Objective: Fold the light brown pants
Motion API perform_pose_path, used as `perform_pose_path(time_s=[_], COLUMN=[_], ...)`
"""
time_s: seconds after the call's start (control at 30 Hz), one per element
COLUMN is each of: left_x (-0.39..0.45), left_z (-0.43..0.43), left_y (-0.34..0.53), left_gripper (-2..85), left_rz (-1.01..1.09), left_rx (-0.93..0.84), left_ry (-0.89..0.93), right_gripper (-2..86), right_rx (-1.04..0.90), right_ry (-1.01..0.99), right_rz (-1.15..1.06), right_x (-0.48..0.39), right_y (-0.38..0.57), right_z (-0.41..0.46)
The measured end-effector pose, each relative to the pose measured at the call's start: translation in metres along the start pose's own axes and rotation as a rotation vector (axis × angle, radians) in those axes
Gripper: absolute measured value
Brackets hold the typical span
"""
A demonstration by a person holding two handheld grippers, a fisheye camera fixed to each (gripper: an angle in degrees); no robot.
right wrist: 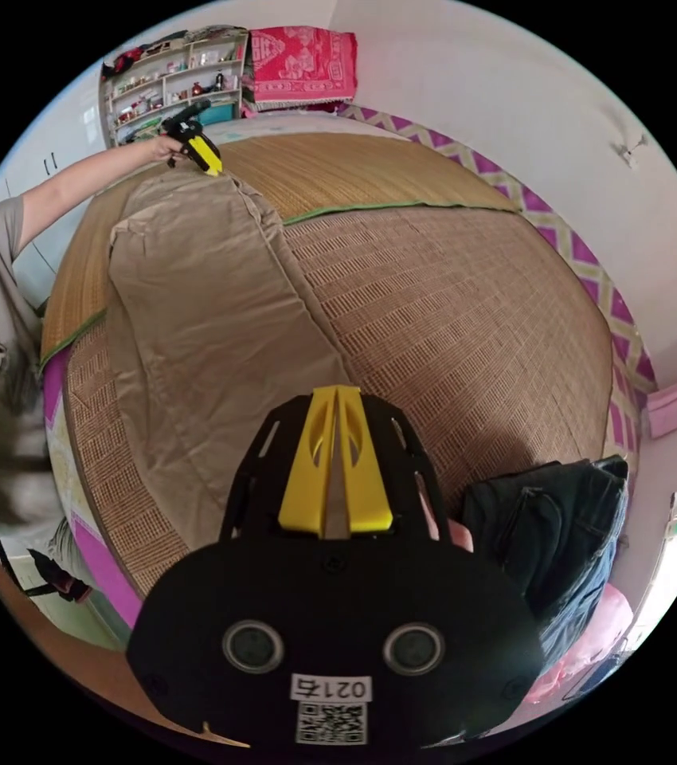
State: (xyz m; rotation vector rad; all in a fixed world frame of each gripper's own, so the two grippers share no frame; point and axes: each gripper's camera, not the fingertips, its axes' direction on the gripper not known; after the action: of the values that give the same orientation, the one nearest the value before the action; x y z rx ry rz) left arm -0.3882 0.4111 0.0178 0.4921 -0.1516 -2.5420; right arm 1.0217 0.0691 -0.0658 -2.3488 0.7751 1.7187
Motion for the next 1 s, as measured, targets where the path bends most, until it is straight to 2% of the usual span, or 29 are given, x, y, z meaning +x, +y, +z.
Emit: perform_pose_path(time_s=[0.1,0.3,0.37,0.43,0.53,0.63,0.73,0.8,1.0], left_x=[-0.001,0.01,0.014,0.019,0.037,0.073,0.129,0.176,0.269], left_z=[-0.016,-0.037,-0.04,-0.044,-0.057,-0.081,-0.111,-0.13,-0.102], left_y=[0.015,0.034,0.04,0.048,0.067,0.099,0.156,0.217,0.366], left_gripper=[-0.8,-0.9,-1.0,-1.0,-1.0,-1.0,-1.0,-1.0,-1.0], left_rz=[-0.005,0.029,0.039,0.044,0.068,0.117,0.16,0.154,0.014], left_rx=[0.055,0.087,0.088,0.096,0.114,0.146,0.205,0.269,0.308], left_ry=[0.04,0.051,0.052,0.053,0.041,0.021,-0.019,-0.024,0.032], right_gripper=[5.5,6.9,5.9,0.9,-0.6,-0.9,-1.0,-1.0,-1.0], right_rx=[-0.033,-0.095,-0.124,-0.153,-0.088,0.043,0.17,0.229,0.262], right_ry=[-0.024,-0.02,-0.04,-0.063,-0.055,-0.047,-0.046,-0.029,-0.043], right_rz=[-0.004,-0.047,-0.048,-0.065,-0.06,-0.046,-0.056,-0.094,-0.126], right_x=[0.011,0.031,0.038,0.041,0.039,0.024,-0.025,-0.096,-0.271], right_y=[0.001,-0.019,-0.025,-0.026,-0.013,0.024,0.08,0.127,0.22], right_z=[0.012,0.029,0.036,0.037,0.002,-0.069,-0.155,-0.217,-0.27])
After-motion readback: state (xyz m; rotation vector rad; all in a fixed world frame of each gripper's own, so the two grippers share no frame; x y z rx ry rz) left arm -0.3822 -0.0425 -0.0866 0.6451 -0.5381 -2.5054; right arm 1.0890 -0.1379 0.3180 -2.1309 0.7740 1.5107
